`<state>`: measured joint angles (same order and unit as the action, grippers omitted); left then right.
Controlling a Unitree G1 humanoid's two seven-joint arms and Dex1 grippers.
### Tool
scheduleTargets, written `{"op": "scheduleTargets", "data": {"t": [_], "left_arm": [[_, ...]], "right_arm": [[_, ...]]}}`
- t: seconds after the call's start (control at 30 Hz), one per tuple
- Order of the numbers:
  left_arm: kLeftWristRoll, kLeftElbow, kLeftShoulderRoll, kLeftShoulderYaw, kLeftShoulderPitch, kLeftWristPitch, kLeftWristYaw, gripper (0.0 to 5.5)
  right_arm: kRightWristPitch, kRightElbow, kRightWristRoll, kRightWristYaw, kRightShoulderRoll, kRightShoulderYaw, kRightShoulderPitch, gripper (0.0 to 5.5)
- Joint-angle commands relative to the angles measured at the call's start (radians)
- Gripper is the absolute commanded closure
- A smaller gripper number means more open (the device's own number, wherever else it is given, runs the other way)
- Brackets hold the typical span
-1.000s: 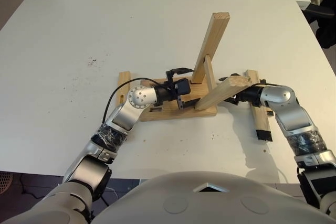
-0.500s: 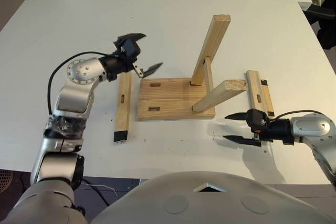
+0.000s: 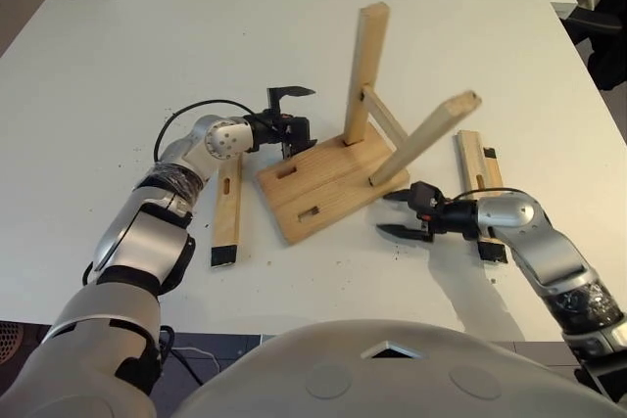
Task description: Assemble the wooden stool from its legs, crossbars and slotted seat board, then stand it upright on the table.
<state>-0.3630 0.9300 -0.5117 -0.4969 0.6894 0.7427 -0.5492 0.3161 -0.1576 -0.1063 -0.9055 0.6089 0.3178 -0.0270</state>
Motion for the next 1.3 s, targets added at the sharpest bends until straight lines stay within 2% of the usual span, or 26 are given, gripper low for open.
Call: {"op": "scheduleTargets", "data": {"t": [0.03, 0.1, 0.23, 0.5, 0.6, 0.8, 0.97, 1.07, 1.17, 1.3], "left_arm": [[0.099, -0.100, -0.026, 0.011, -0.157, -0.033, -0.172, 0.13], [0.153, -0.188, -0.058, 0.042, -0.225, -0.080, -0.194, 0.13], [0.123, -0.231, -0.085, 0.057, -0.298, -0.136, -0.144, 0.13], [0.249, -0.446, -0.076, 0.164, -0.430, -0.334, -0.119, 0.13], [0.361, -0.609, -0.117, 0.256, -0.538, -0.437, -0.132, 0.13], [0.399, -0.802, -0.157, 0.365, -0.706, -0.554, -0.104, 0.13], [0.390, -0.979, -0.148, 0.393, -0.818, -0.630, -0.075, 0.13], [0.334, -1.081, -0.148, 0.377, -0.918, -0.637, -0.046, 0.13], [0.299, -1.131, -0.130, 0.383, -1.002, -0.648, -0.007, 0.13], [0.259, -1.145, -0.105, 0.374, -1.030, -0.655, 0.040, 0.13]], "right_arm": [[-0.003, 0.108, 0.054, 0.106, -0.080, -0.007, -0.085, 2.34], [-0.018, 0.159, 0.074, 0.142, -0.110, -0.006, -0.116, 2.34], [-0.044, 0.196, 0.097, 0.161, -0.112, -0.006, -0.107, 2.34], [-0.016, 0.089, 0.063, 0.102, -0.067, -0.012, -0.056, 2.34], [0.016, 0.010, 0.034, 0.066, -0.019, -0.047, -0.029, 2.34], [0.042, -0.059, 0.007, 0.059, 0.048, -0.136, 0.019, 2.34], [0.113, -0.240, -0.050, 0.125, 0.087, -0.338, 0.159, 2.34], [0.232, -0.373, -0.083, 0.273, 0.006, -0.518, 0.252, 2.34], [0.335, -0.411, -0.072, 0.448, -0.119, -0.596, 0.321, 2.34], [0.326, -0.319, -0.051, 0.526, -0.183, -0.614, 0.393, 2.34]]}}
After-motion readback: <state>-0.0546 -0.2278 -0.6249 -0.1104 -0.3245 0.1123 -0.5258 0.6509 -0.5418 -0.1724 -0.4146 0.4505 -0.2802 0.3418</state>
